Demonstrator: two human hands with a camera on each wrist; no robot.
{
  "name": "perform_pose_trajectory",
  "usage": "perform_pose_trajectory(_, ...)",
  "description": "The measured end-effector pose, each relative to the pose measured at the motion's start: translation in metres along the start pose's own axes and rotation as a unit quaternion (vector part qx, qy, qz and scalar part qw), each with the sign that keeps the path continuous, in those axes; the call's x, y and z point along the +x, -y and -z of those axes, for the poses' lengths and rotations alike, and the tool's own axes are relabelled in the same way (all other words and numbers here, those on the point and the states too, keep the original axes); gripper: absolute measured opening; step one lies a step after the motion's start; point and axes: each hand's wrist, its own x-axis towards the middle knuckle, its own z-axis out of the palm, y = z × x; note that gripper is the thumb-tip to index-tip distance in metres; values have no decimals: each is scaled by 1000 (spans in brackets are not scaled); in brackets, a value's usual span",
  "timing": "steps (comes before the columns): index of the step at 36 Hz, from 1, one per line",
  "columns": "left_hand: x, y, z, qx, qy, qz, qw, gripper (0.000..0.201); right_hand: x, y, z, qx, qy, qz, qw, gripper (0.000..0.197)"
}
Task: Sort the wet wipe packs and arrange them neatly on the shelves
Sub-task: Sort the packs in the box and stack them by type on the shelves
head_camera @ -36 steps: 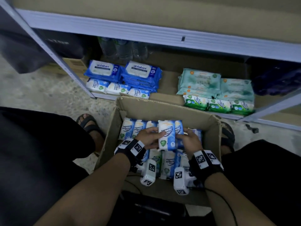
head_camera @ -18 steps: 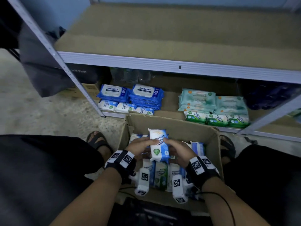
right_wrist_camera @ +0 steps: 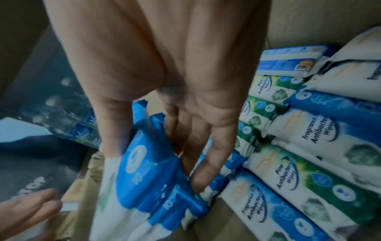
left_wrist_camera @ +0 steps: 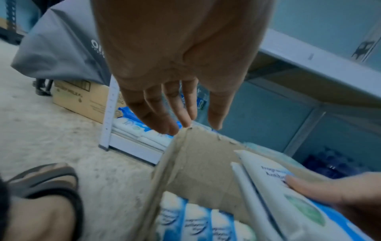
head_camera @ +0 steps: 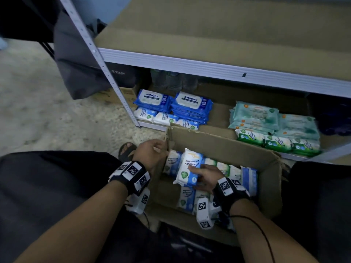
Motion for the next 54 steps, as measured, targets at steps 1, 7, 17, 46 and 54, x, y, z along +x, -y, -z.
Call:
perform_pose_trajectory(1, 1, 5, -1, 42, 10, 9, 999, 42, 6, -4, -1, -18, -14, -14, 1000, 33)
perform_pose_trajectory(7, -6, 17, -11, 119, 120, 14, 986, 44, 99, -67, 20, -217, -55, -73, 972, 114)
perform_pose_trajectory(17, 3, 20, -1, 120, 126, -17, 985, 34, 99, -60, -46, -358, -34, -110, 927, 83)
perform_pose_trajectory(46, 32, 31, -6, -7, 181, 33, 983, 42, 136, -82, -47, -585, -5, 30, 810, 70)
perform_pose_trajectory(54, 31, 31, -7, -25, 181, 44, 982, 49, 128, -65, -56, -650, 5, 201, 733, 41)
